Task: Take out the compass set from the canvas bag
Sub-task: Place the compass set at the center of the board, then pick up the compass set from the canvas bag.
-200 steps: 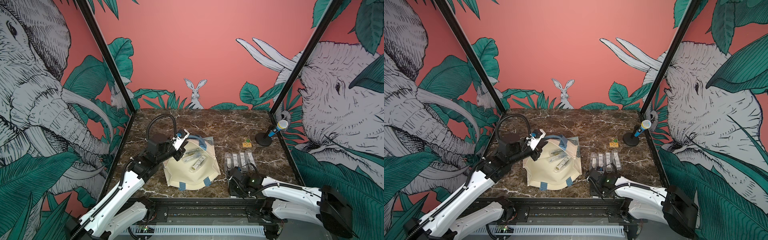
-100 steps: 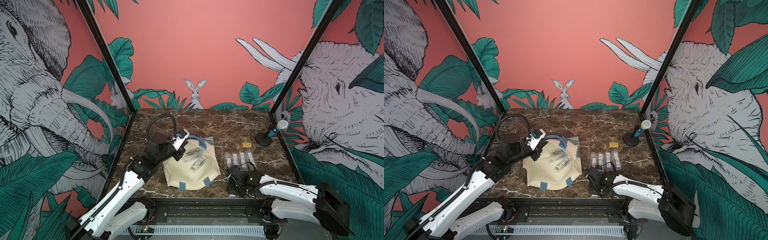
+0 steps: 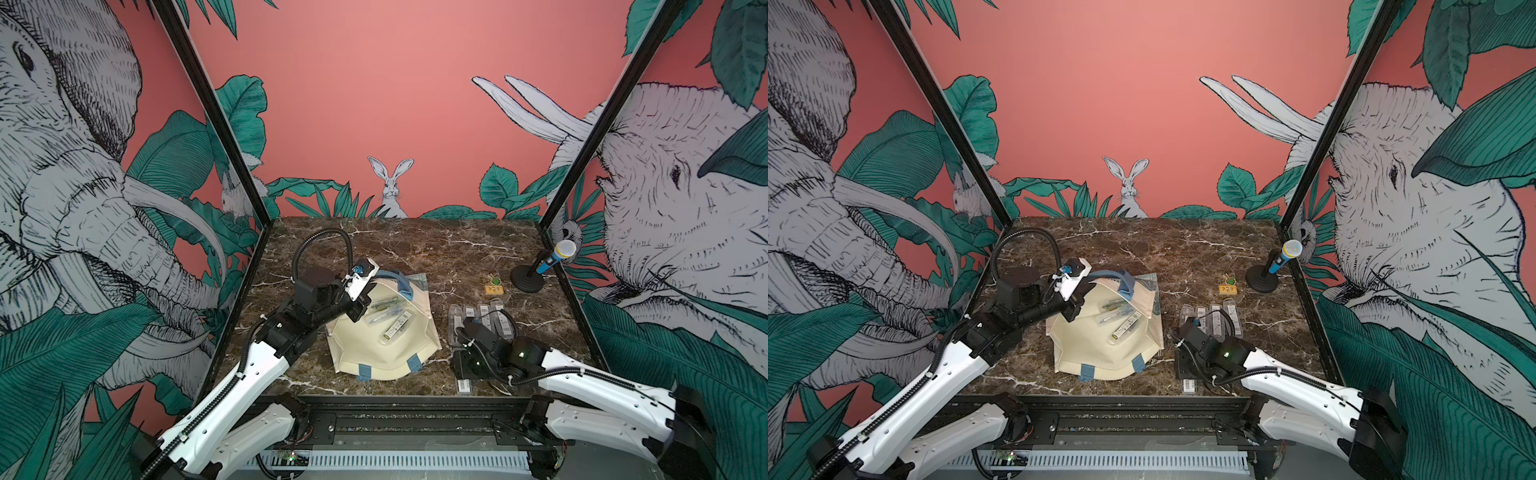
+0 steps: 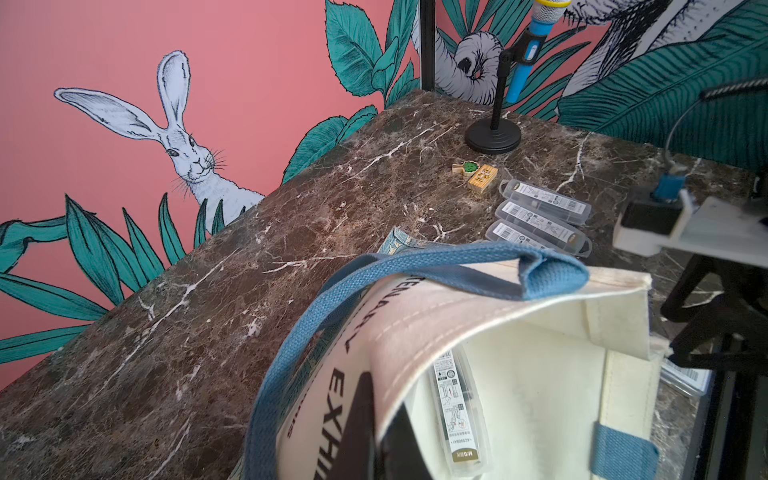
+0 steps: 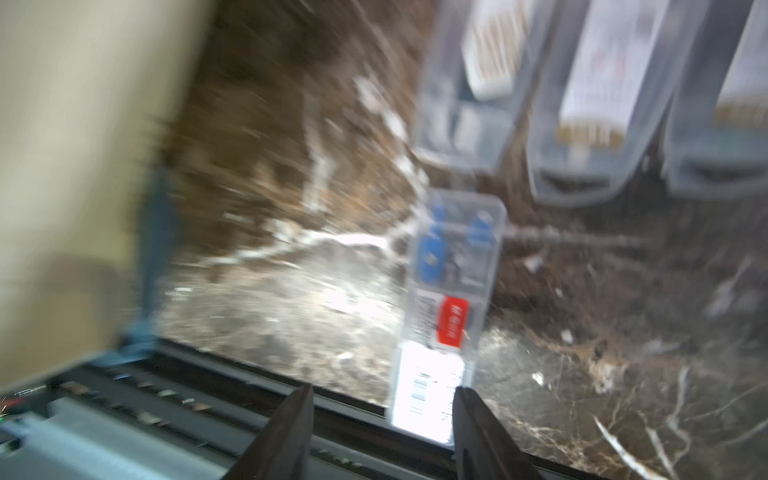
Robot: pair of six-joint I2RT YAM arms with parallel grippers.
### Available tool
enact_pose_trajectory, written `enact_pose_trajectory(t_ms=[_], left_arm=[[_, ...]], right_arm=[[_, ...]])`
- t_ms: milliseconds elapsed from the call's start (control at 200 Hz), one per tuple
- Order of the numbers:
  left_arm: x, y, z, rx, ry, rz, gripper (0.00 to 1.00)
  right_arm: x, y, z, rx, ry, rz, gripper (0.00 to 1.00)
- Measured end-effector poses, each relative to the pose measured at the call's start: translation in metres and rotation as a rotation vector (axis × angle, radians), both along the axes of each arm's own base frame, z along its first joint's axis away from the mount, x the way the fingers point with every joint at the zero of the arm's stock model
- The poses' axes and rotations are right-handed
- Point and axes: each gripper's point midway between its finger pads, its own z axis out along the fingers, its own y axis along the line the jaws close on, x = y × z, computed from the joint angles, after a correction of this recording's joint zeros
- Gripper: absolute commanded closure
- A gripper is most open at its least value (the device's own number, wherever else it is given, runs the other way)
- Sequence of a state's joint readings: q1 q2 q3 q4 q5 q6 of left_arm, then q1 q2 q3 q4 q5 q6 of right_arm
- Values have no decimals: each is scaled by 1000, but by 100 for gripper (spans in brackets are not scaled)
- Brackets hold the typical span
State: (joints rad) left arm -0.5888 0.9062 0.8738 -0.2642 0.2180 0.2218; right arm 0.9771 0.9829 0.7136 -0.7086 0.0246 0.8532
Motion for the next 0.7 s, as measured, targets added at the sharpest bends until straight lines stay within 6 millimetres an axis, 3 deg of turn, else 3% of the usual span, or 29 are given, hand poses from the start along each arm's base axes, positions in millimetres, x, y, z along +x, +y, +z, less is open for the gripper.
enact_pose_trajectory(t_ms=[170, 370, 520, 695], left_arm=[[0, 0, 0, 3, -3, -3, 100], [0, 0, -1, 5, -1, -5, 100], [-1, -1, -2, 6, 4, -12, 100], [-2, -2, -3, 9, 9, -21, 100]], right_arm=[[-9, 46, 64, 53, -233, 353, 46], [-25, 103, 92, 29, -407, 701, 44], [-24, 138, 78, -71, -519, 944, 39], [-5, 147, 39, -310, -626, 1202, 33]])
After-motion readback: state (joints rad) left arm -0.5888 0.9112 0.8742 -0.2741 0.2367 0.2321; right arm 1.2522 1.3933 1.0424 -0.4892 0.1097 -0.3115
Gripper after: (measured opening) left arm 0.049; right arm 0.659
